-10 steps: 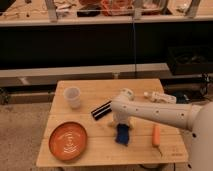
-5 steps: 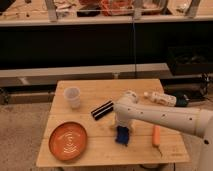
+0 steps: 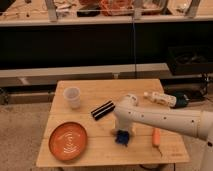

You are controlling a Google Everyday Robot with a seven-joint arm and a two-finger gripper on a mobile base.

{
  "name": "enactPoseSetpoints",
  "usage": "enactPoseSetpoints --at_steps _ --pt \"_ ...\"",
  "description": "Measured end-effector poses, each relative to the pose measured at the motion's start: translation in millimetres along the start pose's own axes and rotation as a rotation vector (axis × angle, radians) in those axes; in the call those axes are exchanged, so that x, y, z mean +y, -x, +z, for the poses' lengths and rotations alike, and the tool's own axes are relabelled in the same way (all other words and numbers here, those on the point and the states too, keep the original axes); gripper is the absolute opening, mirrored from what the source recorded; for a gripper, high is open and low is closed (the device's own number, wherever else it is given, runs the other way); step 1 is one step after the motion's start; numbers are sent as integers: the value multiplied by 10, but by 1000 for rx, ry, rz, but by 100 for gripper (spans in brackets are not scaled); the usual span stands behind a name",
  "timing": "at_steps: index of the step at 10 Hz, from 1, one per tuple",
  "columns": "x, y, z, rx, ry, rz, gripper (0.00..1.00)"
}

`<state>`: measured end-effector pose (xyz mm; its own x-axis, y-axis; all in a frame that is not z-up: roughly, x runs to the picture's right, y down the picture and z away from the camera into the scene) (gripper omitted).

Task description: Wipe the white sponge on the table

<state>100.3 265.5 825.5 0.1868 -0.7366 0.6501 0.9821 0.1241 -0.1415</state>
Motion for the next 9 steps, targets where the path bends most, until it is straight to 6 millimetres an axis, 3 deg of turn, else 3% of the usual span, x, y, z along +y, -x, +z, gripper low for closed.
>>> enactPoseSetpoints --at_steps 1,2,5,9 --pt "-23 96 -7 -5 29 8 56" --pt "-35 140 -11 -5 39 13 55" --pt "-55 150 -37 -6 37 12 68" --pt "-33 152 -43 -7 40 13 68"
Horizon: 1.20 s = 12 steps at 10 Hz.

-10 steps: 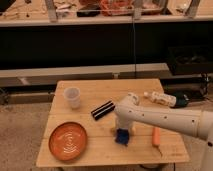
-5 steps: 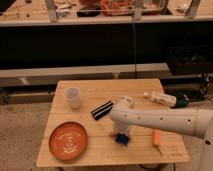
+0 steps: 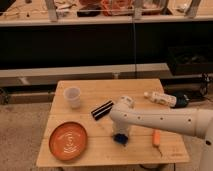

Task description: Wipe the white sponge on the table

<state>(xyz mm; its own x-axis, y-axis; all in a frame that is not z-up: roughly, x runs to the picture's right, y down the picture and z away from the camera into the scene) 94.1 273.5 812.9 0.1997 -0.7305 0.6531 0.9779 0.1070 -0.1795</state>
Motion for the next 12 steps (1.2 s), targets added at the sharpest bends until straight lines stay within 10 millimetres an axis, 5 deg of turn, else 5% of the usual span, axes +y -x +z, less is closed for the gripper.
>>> enactPoseSetpoints --at_steps 3,12 --pt "59 87 -98 67 28 40 49" --pt "221 -41 -99 138 -126 2 53"
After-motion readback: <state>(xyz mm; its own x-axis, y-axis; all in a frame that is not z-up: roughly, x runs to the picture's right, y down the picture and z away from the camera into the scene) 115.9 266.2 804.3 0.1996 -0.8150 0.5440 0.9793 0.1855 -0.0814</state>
